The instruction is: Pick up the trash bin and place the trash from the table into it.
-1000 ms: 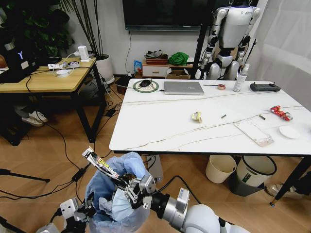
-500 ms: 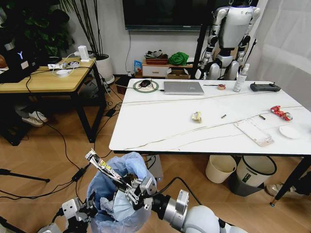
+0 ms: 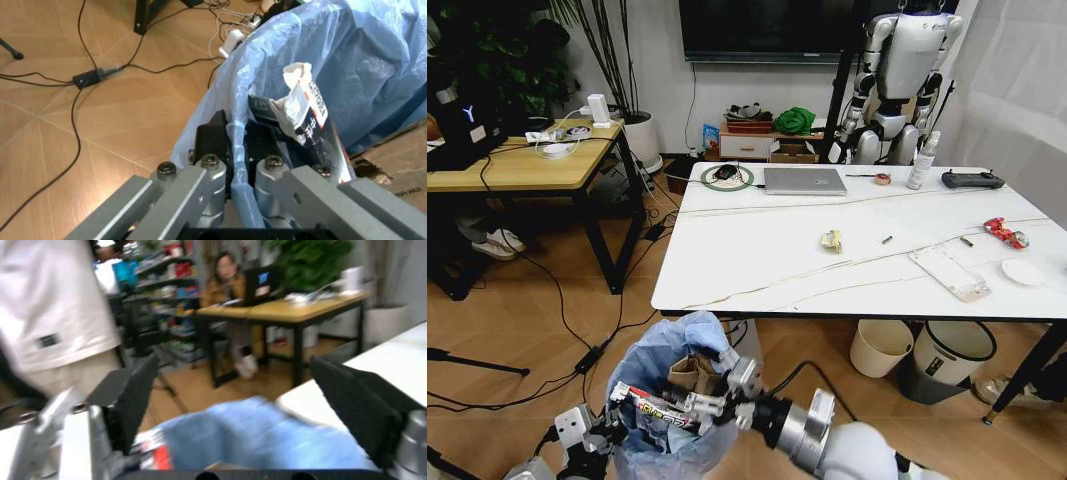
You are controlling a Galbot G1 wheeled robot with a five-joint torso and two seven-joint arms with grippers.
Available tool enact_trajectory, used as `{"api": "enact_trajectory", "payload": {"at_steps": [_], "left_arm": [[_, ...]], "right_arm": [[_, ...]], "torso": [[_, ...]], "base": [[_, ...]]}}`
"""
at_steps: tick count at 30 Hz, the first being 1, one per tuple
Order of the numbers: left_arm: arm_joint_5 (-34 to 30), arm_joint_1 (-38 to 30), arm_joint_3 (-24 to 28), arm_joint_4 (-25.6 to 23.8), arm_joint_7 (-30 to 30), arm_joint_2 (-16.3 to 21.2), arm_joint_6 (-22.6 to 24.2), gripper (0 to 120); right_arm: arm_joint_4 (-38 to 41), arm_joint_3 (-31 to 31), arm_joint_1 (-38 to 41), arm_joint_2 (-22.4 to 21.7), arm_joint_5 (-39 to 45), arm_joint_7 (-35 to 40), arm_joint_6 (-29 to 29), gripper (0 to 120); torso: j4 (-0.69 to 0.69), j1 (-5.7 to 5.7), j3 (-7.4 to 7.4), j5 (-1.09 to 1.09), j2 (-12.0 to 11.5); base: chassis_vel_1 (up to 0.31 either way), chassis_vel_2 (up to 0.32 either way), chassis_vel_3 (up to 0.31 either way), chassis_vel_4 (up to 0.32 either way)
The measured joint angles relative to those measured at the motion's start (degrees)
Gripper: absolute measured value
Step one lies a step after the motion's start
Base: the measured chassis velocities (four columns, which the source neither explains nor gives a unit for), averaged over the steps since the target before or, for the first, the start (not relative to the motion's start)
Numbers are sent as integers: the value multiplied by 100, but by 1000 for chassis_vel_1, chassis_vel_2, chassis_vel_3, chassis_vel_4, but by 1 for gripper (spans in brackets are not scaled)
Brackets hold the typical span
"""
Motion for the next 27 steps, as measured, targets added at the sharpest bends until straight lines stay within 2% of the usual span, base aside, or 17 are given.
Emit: {"api": "enact_trajectory", "payload": {"at_steps": [4,8,14,18,22,27], "left_arm": [[-4,4,-1,4,6,5,-6,0],[-6,1,-17,20,11,10,-18,0],[-3,-3,-14,26,27,2,-33,0],[0,5,-40,26,34,3,-41,0],[-1,25,-85,17,37,5,-47,0],[-1,30,-88,11,38,-9,-49,0]], "right_arm": [[-21,429,105,83,3,325,-333,98],[-266,764,345,218,-150,907,-749,100],[-1338,1378,1111,780,180,1728,-1584,100],[-1856,1641,1478,1015,263,1870,-1901,100],[-2697,1876,2127,1237,289,1967,-2037,100],[-3404,1949,2569,1268,300,1923,-2106,100]], "torso": [[0,0,0,0,0],[0,0,0,0,0],[0,0,1,1,-1],[0,0,1,-1,0],[1,0,1,0,0],[1,1,0,0,-1]], "base": [[0,0,0,0],[0,0,0,0],[0,0,0,0],[0,0,0,0],[0,0,0,0],[0,0,0,0]]}}
